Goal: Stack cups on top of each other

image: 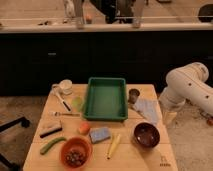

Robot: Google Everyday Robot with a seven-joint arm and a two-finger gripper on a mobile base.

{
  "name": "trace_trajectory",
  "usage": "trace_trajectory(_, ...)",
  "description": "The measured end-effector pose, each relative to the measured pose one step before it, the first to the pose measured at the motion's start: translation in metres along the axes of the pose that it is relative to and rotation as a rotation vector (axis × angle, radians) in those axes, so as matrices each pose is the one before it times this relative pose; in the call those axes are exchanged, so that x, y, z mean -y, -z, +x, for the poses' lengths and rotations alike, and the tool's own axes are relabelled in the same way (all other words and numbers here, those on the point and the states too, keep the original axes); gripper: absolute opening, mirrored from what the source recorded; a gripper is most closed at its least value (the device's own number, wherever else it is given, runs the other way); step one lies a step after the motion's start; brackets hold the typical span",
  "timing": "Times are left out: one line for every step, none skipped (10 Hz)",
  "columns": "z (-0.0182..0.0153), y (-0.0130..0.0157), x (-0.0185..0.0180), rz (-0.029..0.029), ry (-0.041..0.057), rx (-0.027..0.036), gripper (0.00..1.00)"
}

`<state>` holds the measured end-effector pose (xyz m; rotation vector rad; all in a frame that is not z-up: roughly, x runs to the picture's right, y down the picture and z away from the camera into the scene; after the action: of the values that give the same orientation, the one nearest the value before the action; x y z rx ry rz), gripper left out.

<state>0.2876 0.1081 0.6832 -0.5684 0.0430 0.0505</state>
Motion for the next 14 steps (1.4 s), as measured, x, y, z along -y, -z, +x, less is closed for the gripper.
trace_trajectory(-0.00001,0.00002,0.00002,0.00006,0.00005,-0.00002,0.80)
trace_trajectory(-0.00003,-0.00001,0.00000,-0.00003,0.00001,0.00007,0.80)
trace_trajectory(0.00043,0.00010,-0.00012,0.00079,-0.00128,0.00114,0.80)
trace_trajectory(0.00027,0.00027,0.00051,0.00364,0.00444,0.00358,0.80)
trace_trajectory(-0.00344,0.00098,0.00197,0.00954,0.04215,0.02271,0.80)
trace_trajectory(-0.00257,0.00052,0.00229,0.00518,0.03381,0.01137,0.80)
trace_trajectory(-0.00505,0.00024,0.00549,0.00568,0.02946,0.01328,0.80)
trace_trajectory(-0.00802,-0.00117,0.00783,0.00276,0.02853,0.00556,0.80)
trace_trajectory(-0.01052,-0.00173,0.00664,-0.00096,0.02375,0.00442,0.80)
trace_trajectory(-0.01065,-0.00268,0.00768,-0.00181,0.02918,-0.00599,0.80)
trace_trajectory(-0.01174,-0.00369,0.00834,-0.00572,0.03261,-0.00947,0.80)
trace_trajectory(-0.01218,-0.00608,0.00999,-0.00842,0.03262,-0.01397,0.80)
trace_trajectory(-0.01007,-0.00841,0.00781,-0.01476,0.02517,-0.01222,0.80)
trace_trajectory(-0.00442,-0.00989,0.00766,-0.01715,0.01909,-0.01543,0.80)
